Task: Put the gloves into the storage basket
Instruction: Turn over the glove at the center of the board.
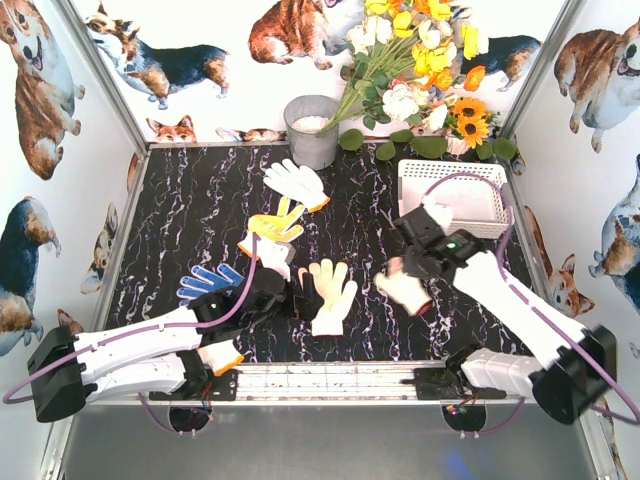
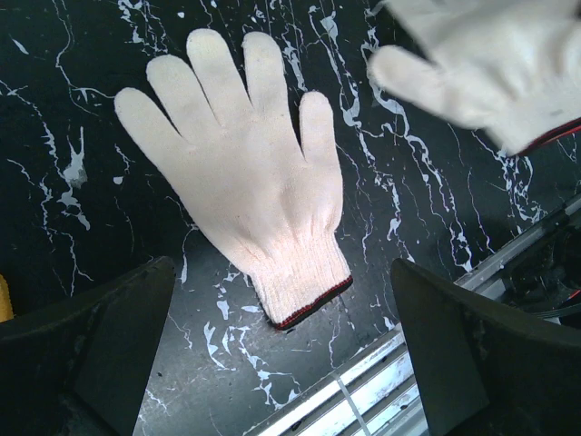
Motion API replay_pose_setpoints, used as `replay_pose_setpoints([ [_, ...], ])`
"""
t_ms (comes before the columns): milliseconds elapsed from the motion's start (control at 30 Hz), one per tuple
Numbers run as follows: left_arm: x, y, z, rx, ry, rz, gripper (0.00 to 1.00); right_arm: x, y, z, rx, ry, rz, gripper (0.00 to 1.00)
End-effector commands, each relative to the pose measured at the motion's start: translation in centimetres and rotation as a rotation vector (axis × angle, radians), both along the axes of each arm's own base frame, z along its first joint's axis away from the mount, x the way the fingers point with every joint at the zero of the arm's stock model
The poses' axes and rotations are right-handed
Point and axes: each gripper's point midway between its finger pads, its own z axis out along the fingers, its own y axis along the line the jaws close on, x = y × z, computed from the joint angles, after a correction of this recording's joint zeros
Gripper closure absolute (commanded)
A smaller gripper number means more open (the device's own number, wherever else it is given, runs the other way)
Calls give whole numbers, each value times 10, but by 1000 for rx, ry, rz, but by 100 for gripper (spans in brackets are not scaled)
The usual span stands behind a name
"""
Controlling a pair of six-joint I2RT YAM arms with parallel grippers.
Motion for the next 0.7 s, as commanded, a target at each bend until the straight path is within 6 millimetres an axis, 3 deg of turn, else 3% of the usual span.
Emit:
replay_pose_setpoints([
  [0, 5, 5, 9, -12, -25, 27, 0, 0, -67, 55, -261, -134, -90, 100],
  [133, 6, 7, 9, -12, -28, 34, 0, -3, -85, 62, -377, -116, -87, 100],
  [233, 6, 8, 8, -12, -28, 37, 0, 0, -74, 43, -388, -55, -58, 100],
  [433, 4, 11, 3, -11, -13, 42, 0, 7, -22, -1, -322, 61, 41, 100],
  [667, 3, 15, -2, -14, -4, 58, 0, 15, 39, -36, -220, 102, 139, 100],
])
